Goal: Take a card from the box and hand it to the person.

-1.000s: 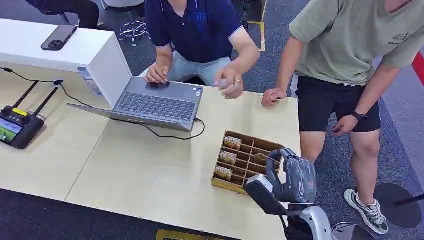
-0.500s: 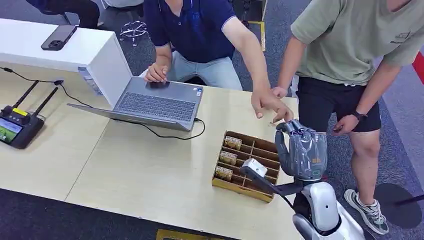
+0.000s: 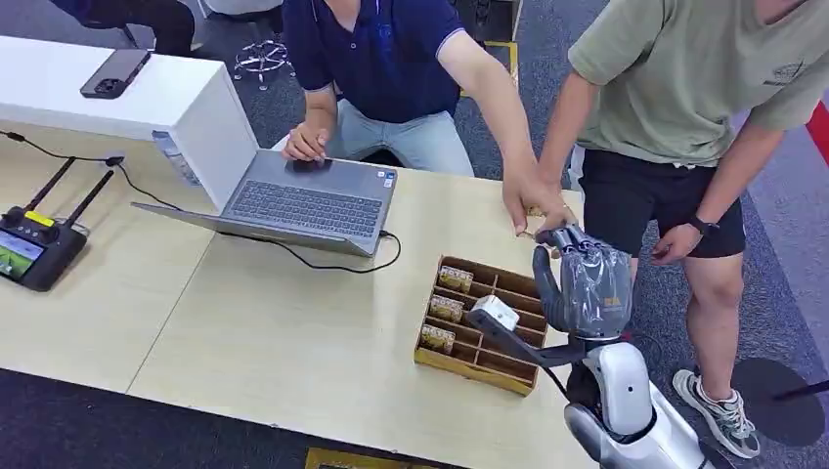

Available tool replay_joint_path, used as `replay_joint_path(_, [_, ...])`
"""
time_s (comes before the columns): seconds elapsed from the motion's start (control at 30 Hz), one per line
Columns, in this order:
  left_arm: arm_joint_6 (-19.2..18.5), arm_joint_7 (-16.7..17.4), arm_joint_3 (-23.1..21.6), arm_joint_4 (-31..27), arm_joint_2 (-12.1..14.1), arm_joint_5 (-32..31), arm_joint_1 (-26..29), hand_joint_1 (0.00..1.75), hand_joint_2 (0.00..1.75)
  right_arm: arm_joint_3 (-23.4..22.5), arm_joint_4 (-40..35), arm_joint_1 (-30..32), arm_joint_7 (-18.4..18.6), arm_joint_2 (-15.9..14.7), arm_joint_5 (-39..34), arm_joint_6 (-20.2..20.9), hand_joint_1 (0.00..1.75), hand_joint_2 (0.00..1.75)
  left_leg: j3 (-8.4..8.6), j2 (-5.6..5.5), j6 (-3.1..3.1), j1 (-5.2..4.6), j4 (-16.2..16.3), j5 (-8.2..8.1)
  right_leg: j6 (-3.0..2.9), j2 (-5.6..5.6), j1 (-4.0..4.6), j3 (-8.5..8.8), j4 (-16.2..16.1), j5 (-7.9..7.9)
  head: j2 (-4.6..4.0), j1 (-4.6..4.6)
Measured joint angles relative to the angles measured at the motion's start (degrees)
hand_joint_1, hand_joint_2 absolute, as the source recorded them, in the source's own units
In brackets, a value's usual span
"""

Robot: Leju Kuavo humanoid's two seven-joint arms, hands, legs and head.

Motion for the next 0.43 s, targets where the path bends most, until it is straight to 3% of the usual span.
replay_joint_path(0.13, [-0.20, 0.24, -0.42, 0.00, 0.00, -0.98, 0.00, 0.00, 1.75, 0.00, 0.61, -0.09, -0.31, 0.35, -0.04, -0.09, 0.00, 1.75, 0.01, 0.00, 0.00, 0.00, 0.00, 0.00, 0.00, 0.00, 0.00, 0.00, 0.00, 0.00, 0.00, 0.00])
replay_joint_path(0.17, [-0.05, 0.00, -0.52, 0.00, 0.00, -0.90, 0.00, 0.00, 0.00, 0.00, 0.72, -0.09, -0.33, 0.44, -0.07, -0.15, 0.00, 1.75, 0.01, 0.00, 0.00, 0.00, 0.00, 0.00, 0.00, 0.00, 0.00, 0.00, 0.00, 0.00, 0.00, 0.00])
replay_joint_path(0.43, [0.13, -1.01, -0.63, 0.00, 0.00, 0.22, 0.00, 0.00, 0.00, -0.02, 0.90, -0.08, -0.39, 0.44, -0.72, -1.35, 0.00, 1.75, 0.01, 0.00, 0.00, 0.00, 0.00, 0.00, 0.00, 0.00, 0.00, 0.00, 0.00, 0.00, 0.00, 0.00])
